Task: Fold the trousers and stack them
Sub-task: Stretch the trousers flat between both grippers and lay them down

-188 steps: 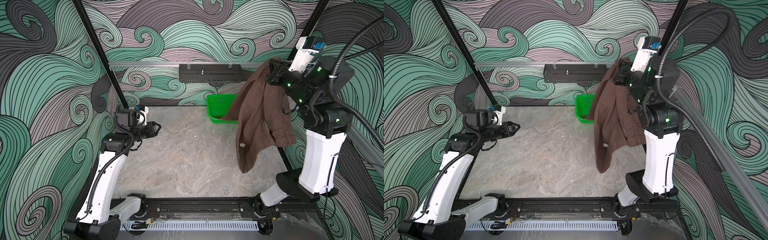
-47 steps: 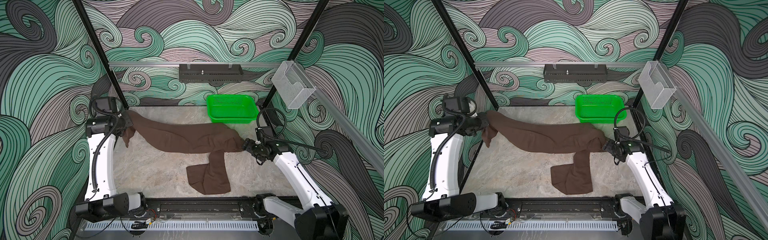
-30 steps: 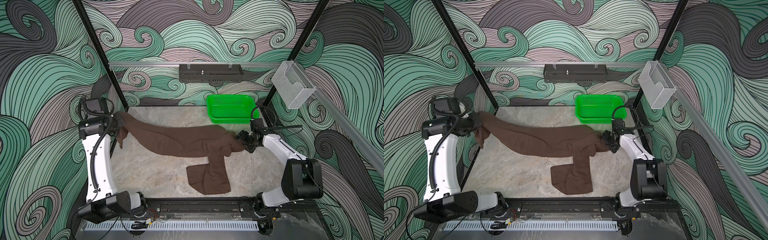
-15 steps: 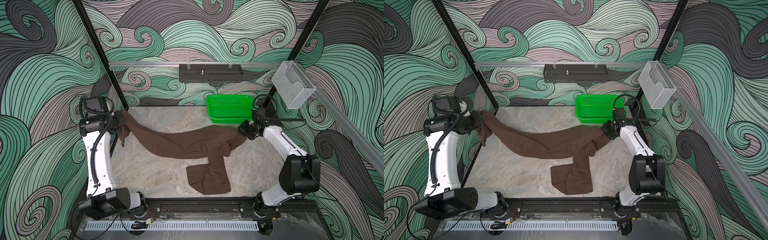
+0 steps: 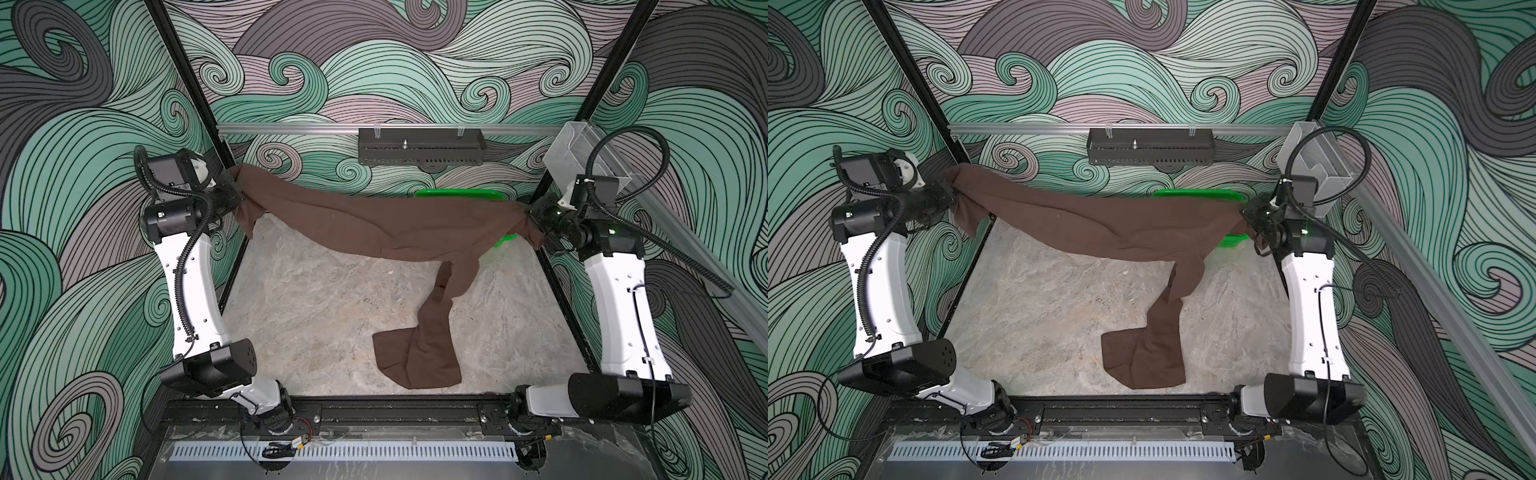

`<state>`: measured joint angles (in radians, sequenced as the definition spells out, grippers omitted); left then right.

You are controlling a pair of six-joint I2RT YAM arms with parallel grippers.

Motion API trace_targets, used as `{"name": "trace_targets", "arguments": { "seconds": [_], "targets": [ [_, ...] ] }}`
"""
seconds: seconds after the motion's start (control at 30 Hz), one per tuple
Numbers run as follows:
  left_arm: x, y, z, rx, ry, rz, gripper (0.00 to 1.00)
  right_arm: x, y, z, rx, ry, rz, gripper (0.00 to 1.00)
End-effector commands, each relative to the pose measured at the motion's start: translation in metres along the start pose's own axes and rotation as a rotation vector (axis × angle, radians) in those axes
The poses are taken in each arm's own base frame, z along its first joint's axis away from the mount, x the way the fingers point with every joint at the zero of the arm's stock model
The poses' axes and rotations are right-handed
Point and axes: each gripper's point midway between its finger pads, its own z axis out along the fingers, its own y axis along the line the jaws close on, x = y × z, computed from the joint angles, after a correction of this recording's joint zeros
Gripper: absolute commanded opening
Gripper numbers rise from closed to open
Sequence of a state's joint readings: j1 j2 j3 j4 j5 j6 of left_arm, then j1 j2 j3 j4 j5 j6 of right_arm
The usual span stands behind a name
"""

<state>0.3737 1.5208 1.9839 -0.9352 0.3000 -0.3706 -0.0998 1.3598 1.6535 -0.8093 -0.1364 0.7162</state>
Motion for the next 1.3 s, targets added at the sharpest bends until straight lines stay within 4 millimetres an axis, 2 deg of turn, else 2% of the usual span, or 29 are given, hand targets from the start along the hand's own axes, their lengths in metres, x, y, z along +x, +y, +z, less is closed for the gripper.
{"name": "trace_targets", "arguments": {
  "seconds": [0.0, 0.13, 0.23, 0.33, 0.37, 0.43, 0.47, 0.5, 0.53, 0.6, 0.63, 0.73, 0.87, 1.0, 1.1, 1.27],
  "targets": [
    [0.035, 0.029, 0.007, -0.054, 0.063, -0.052, 0.0, 0.037, -0.058, 0.017, 0.179, 0.087, -0.005, 0.0],
    [0.097, 0.063, 0.015, -0.12, 0.161, -0.093, 0.0, 0.075, -0.111, 0.019, 0.301, 0.123, -0.005, 0.0],
    [0.142, 0.086, 0.022, -0.164, 0.242, -0.121, 0.0, 0.106, -0.144, 0.019, 0.365, 0.167, 0.002, 0.0],
    [0.176, 0.102, 0.024, -0.203, 0.31, -0.131, 0.0, 0.133, -0.172, 0.016, 0.423, 0.202, 0.007, 0.05],
    [0.182, 0.105, 0.022, -0.217, 0.321, -0.133, 0.0, 0.141, -0.181, 0.014, 0.443, 0.212, 0.008, 0.09],
    [0.192, 0.112, 0.018, -0.247, 0.334, -0.133, 0.0, 0.153, -0.194, 0.006, 0.477, 0.231, 0.016, 0.32],
    [0.195, 0.114, 0.016, -0.258, 0.337, -0.133, 0.02, 0.156, -0.198, 0.003, 0.489, 0.236, 0.019, 0.39],
    [0.197, 0.115, 0.013, -0.268, 0.336, -0.134, 0.07, 0.158, -0.201, -0.001, 0.5, 0.237, 0.021, 0.5],
    [0.199, 0.117, 0.011, -0.276, 0.337, -0.135, 0.18, 0.159, -0.202, -0.005, 0.507, 0.234, 0.027, 0.61],
    [0.201, 0.116, 0.007, -0.277, 0.339, -0.138, 0.43, 0.155, -0.2, -0.012, 0.515, 0.217, 0.046, 0.74],
    [0.2, 0.113, 0.006, -0.268, 0.339, -0.138, 0.52, 0.15, -0.196, -0.016, 0.508, 0.204, 0.056, 0.79],
    [0.189, 0.104, -0.002, -0.247, 0.321, -0.139, 0.67, 0.131, -0.178, -0.026, 0.478, 0.157, 0.088, 0.88],
    [0.167, 0.091, -0.012, -0.225, 0.272, -0.135, 0.75, 0.102, -0.155, -0.031, 0.449, 0.1, 0.111, 0.92],
    [0.157, 0.088, -0.004, -0.209, 0.261, -0.157, 0.8, 0.088, -0.144, -0.007, 0.449, 0.128, 0.14, 0.92],
    [0.165, 0.092, 0.011, -0.212, 0.321, -0.181, 0.81, 0.091, -0.14, 0.022, 0.426, 0.182, 0.182, 0.9],
    [0.188, 0.11, 0.034, -0.242, 0.419, -0.194, 0.83, 0.108, -0.141, 0.065, 0.432, 0.309, 0.191, 0.9]
  ]
}}
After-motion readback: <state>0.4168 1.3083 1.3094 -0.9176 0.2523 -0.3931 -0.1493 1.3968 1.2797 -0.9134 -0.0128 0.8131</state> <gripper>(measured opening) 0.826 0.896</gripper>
